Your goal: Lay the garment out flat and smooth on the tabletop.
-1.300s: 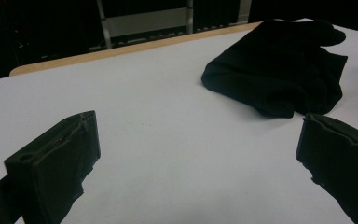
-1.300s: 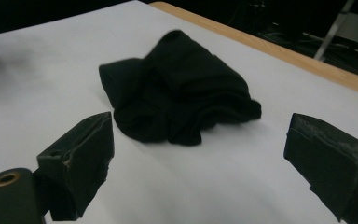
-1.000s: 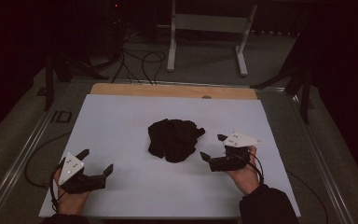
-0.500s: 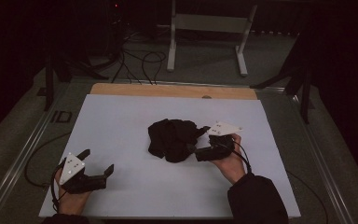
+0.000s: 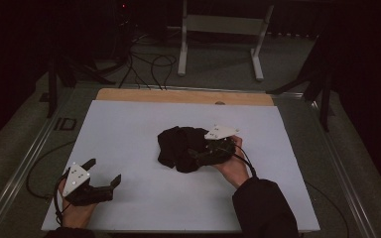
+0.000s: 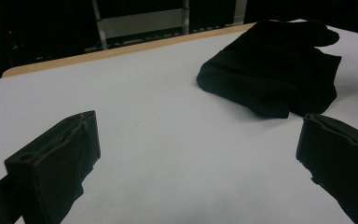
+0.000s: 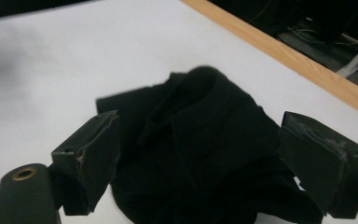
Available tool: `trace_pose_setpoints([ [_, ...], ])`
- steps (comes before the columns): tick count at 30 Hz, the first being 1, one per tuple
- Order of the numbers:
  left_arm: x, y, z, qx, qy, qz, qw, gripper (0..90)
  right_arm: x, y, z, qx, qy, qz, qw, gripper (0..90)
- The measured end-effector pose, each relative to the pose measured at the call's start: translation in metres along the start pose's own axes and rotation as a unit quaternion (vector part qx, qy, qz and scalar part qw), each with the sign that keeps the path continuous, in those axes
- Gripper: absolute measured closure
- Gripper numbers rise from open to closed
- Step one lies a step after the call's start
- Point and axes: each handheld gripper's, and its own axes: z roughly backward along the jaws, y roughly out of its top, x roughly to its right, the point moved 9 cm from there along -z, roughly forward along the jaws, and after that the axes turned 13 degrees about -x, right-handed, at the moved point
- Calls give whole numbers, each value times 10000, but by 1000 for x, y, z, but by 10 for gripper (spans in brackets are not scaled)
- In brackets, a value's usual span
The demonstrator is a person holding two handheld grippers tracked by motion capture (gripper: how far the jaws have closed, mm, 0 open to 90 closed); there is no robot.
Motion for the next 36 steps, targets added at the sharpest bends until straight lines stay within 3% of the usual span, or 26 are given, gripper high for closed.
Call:
trace_pose_setpoints([
  [4, 0, 0, 0, -19, -4, -21, 10000, 0, -1, -4, -12, -123, 31, 100, 9999, 171],
  [8, 0, 0, 0, -21, -4, -18, 10000, 0, -2, -6, -22, -285, -141, 277, 9991, 285],
  [11, 0, 0, 0, -9, -3, -10, 10000, 0, 1, -9, -29, -412, -169, 335, 9984, 403],
  [14, 0, -1, -1, -25, 6, -16, 10000, 0, 4, -13, -34, -498, -176, 428, 9977, 592],
  [16, 0, -1, -1, -24, -16, 18, 10000, 0, 5, -13, -33, -436, -89, 463, 9979, 776],
  [18, 0, -1, -4, -45, -31, 54, 10000, 0, 7, -11, -28, -346, -94, 408, 9985, 844],
  [22, 6, 1, -10, -102, -166, 92, 9998, 0, 16, -9, -22, -331, -174, 201, 9991, 865],
  [25, 13, 8, -14, -119, -282, 12, 9995, 0, 27, -10, -20, -324, -244, 4, 9992, 868],
  [36, 60, 40, -59, -437, -788, -495, 9947, 36, 48, -16, -11, -252, -304, -391, 9985, 874],
])
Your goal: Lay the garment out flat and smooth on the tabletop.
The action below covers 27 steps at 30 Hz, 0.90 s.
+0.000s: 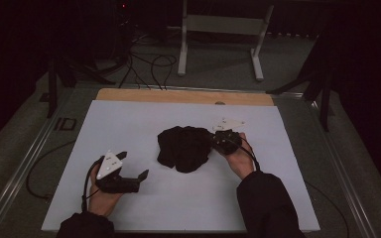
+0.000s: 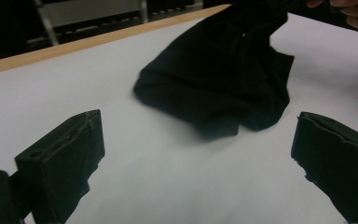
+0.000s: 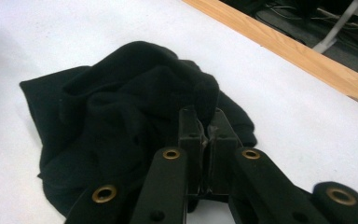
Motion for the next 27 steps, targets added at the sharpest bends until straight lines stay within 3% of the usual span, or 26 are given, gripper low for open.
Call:
trace_pose_setpoints([
  [3, 8, 10, -18, -104, -57, -127, 9998, 58, 4, -1, 1, -23, -56, -62, 10000, 876],
  [9, 22, 25, -46, -295, 23, -437, 9986, 129, 16, -4, 4, -26, -164, -252, 9995, 877],
  [14, 31, 34, -68, -421, 13, -568, 9975, 155, 22, -5, 6, -11, -160, -366, 9992, 876],
  [23, 33, 33, -105, -914, 215, -650, 9935, 291, 23, -6, 6, -11, -136, -396, 9991, 876],
  [27, 32, 32, -111, -957, 180, -572, 9936, 417, 24, -7, 6, -10, -134, -406, 9991, 876],
])
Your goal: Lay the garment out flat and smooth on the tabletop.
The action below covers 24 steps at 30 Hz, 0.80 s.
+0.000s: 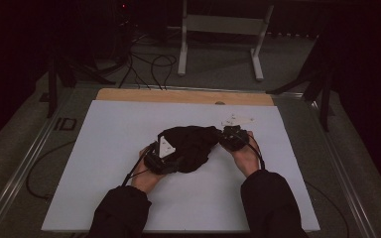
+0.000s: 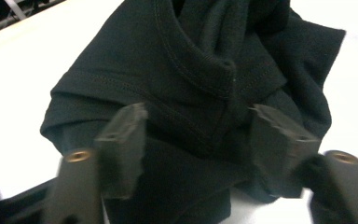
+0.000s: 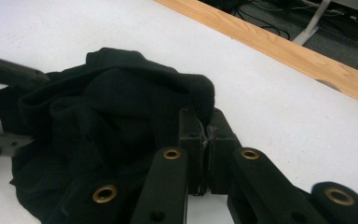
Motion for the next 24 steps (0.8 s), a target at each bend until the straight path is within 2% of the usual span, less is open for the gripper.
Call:
trace_pose_setpoints([
  [8, -7, 2, 6, 104, -177, 79, 9998, 725, 0, 0, 3, 17, 5, 22, 10000, 876],
  [11, -11, 3, 11, 136, -177, 85, 9997, 818, -1, 1, 4, 31, 6, 29, 10000, 876],
  [15, -21, 8, 19, 241, -142, 175, 9995, 844, -1, 2, 5, 70, 20, 28, 10000, 876],
  [24, -52, 28, 43, 556, 153, 388, 9976, 847, -1, 13, 15, 200, 19, 47, 9998, 875],
])
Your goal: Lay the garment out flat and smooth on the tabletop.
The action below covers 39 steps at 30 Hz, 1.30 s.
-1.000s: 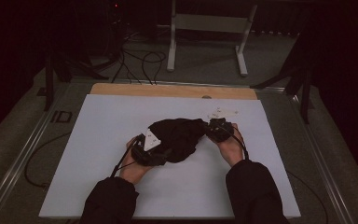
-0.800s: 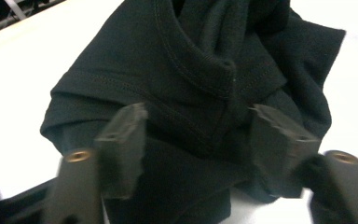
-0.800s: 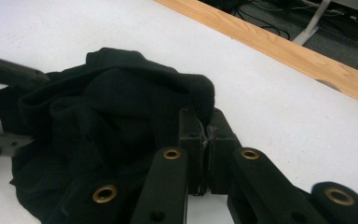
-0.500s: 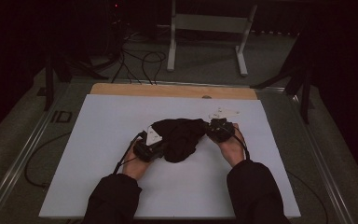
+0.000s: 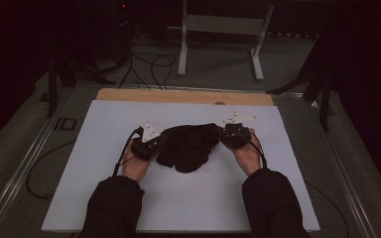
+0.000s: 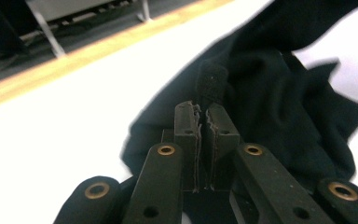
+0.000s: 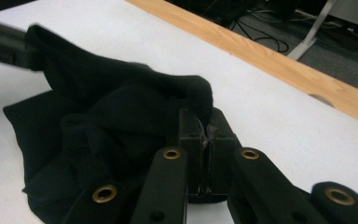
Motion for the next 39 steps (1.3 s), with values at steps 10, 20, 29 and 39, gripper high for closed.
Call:
trace_pose_setpoints([
  [10, -27, 30, 6, 213, 278, 120, 9993, 847, 0, 10, -3, 160, 116, -148, 9997, 874],
  [20, -48, 52, 1, 240, 381, 215, 9988, 846, 11, 35, -5, 191, 49, -174, 9997, 871],
  [29, -64, 64, -11, 120, 430, 357, 9984, 845, 27, 56, -16, 145, -47, -243, 9996, 870],
  [39, -73, 66, -34, -165, 543, 433, 9974, 844, 50, 57, -49, -69, -142, -424, 9990, 868],
])
